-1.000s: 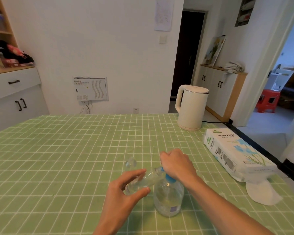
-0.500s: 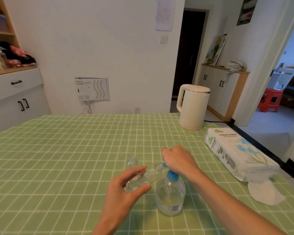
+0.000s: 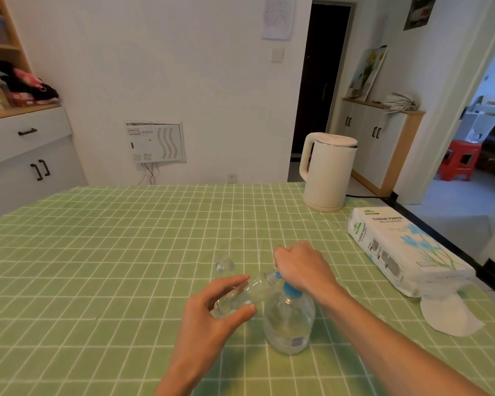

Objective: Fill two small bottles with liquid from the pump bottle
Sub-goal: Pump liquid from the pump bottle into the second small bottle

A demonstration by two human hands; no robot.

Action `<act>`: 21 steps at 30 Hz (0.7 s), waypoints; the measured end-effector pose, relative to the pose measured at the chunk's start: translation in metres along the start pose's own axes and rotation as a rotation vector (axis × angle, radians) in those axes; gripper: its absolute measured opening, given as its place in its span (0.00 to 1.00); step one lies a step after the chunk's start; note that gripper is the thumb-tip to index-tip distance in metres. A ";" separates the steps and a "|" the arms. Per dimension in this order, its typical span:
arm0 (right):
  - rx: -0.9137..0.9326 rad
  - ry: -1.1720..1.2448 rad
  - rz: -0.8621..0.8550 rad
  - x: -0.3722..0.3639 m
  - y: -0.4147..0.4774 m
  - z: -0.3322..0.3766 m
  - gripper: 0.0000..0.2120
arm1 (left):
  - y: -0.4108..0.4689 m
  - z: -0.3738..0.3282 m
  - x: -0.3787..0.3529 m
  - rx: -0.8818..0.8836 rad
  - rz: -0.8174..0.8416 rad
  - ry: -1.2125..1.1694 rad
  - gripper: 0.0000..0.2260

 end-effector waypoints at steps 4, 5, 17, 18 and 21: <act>0.033 0.004 0.003 0.010 0.002 0.004 0.16 | -0.001 -0.001 0.002 0.000 0.008 -0.002 0.25; 0.043 -0.014 -0.007 0.012 0.002 0.005 0.17 | -0.001 -0.002 0.003 0.003 0.009 -0.002 0.25; 0.009 0.010 -0.024 -0.004 0.004 -0.002 0.16 | 0.001 0.003 0.002 0.009 0.001 0.008 0.25; 0.006 0.010 -0.024 -0.005 0.004 -0.002 0.16 | 0.000 0.004 0.001 0.012 0.001 0.006 0.26; -0.002 -0.002 -0.031 -0.004 0.003 -0.002 0.16 | 0.000 0.006 0.001 0.017 -0.002 -0.006 0.24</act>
Point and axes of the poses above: each hand's wrist, its own y-axis towards the middle knuckle, its own x-axis out of the back of the hand, z = x × y, the point moved 1 cm from there along y, towards the middle knuckle, and after that the axes turned 8 degrees about -y, right-handed, at the moved point
